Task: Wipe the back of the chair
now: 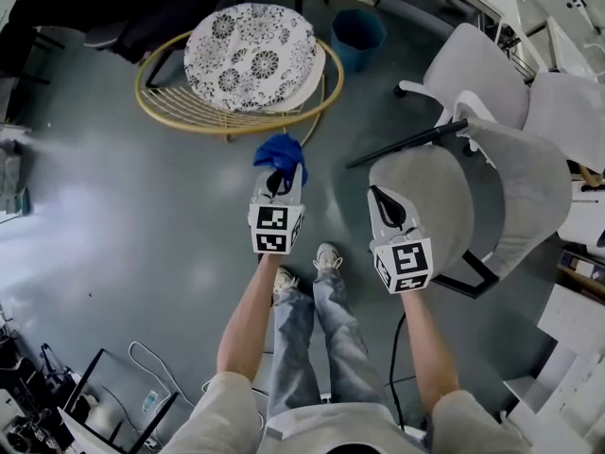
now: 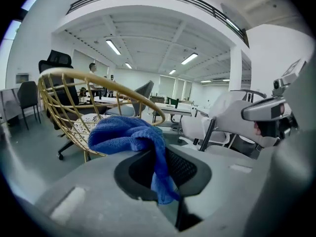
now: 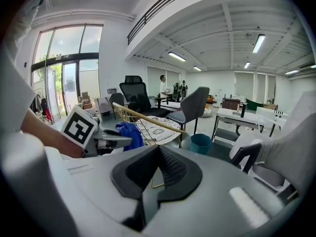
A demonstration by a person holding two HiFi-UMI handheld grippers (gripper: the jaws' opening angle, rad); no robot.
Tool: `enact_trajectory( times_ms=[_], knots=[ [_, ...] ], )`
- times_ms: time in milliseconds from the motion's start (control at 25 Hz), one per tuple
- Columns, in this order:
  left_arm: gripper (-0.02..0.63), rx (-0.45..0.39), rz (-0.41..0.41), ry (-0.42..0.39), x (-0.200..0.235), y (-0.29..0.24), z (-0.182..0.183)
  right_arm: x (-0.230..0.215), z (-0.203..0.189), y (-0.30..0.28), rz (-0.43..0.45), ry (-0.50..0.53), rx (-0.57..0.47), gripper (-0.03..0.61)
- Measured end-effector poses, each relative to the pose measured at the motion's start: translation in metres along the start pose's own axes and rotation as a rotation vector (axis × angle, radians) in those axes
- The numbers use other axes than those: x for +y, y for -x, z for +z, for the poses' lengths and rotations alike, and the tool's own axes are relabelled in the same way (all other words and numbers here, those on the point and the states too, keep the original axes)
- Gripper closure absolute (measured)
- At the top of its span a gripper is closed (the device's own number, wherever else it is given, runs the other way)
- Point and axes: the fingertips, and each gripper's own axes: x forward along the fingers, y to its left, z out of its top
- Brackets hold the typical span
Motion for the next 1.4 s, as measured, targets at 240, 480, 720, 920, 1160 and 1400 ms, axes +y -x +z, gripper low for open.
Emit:
enact_trajectory(
  times_ms=[240, 480, 720, 920, 1160, 1400],
  knots=[
    [0.563, -0.041, 0.036, 0.004, 0.005, 0.061, 0.035, 0.014, 0.031, 0.007, 0.002, -0.021, -0.038, 0.578],
    [0.563, -0.116, 0.112, 0.025, 0.021, 0.138, 0.095, 0.027, 0.081, 0.033, 0.023, -0.012, -0.087, 0.578],
    [0.563, -0.17, 0.178, 0.034, 0.032, 0.206, 0.159, 0.03, 0.145, 0.069, 0.014, -0.014, -0.145, 0.578],
    [0.563, -0.212, 0.212, 0.029, 0.033, 0.248, 0.199, 0.027, 0.183, 0.095, 0.004, -0.03, -0.185, 0.578],
    [0.563, -0.23, 0.233, 0.004, 0.027, 0.284, 0.228, 0.024, 0.217, 0.113, -0.002, -0.001, -0.191, 0.578],
    [0.563, -0.241, 0.273, 0.004, 0.029, 0.321, 0.235, 0.035, 0.247, 0.125, 0.01, 0.031, -0.22, 0.578]
  ],
)
